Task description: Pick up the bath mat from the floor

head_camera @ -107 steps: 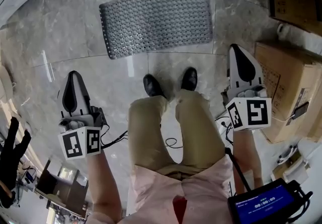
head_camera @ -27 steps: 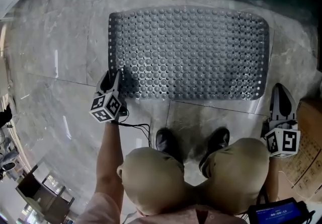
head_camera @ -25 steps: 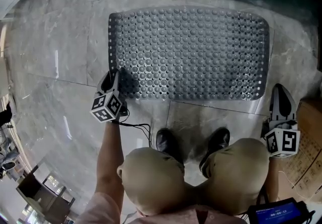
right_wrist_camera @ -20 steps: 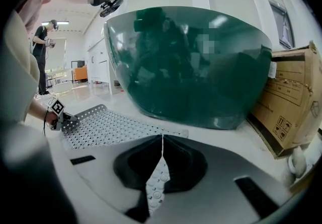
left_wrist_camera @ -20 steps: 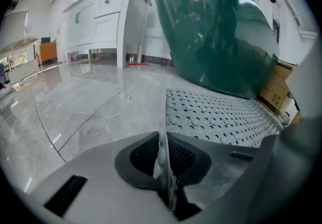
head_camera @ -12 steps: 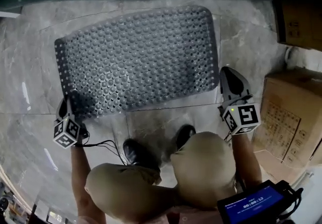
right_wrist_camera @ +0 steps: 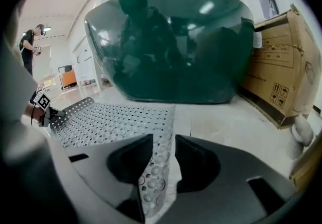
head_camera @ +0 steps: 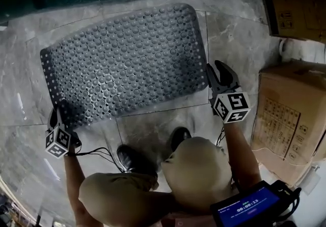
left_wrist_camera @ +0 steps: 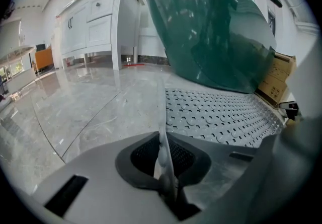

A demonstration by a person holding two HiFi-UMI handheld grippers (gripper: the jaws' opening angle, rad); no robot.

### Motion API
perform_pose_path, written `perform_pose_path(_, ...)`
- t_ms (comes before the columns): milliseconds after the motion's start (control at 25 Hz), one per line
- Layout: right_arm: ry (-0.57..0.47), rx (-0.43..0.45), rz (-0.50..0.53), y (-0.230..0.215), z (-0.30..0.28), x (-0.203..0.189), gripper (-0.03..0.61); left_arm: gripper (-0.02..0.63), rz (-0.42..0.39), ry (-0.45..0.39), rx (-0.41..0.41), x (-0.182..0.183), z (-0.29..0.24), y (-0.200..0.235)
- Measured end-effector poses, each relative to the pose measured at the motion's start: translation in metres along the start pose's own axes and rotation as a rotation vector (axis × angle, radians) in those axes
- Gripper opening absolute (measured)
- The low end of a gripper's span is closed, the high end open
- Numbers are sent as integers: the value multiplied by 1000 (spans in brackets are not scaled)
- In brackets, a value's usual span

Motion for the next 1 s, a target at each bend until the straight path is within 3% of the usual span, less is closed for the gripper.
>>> perform_pose_path(280, 96, 1, -81, -6, -17, -44, 149, 38, 12, 0, -23, 1, 1, -5)
perform_pose_path(720, 163, -17, -176, -12, -34, -73, 149, 38, -1, 10, -15, 3, 2, -2)
perform_pose_path(1000, 192, 6, -186, -9, -37, -77, 101, 38, 38, -2, -23, 4, 3, -4)
Point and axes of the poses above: the fingertips, and each gripper's own axes: z backward along the fingers, y to its left, x out of its top, the point moved 3 cm from there along z, backward along the fingers, and after that the axes turned 13 degrees about -y, right-handed, at the moved point
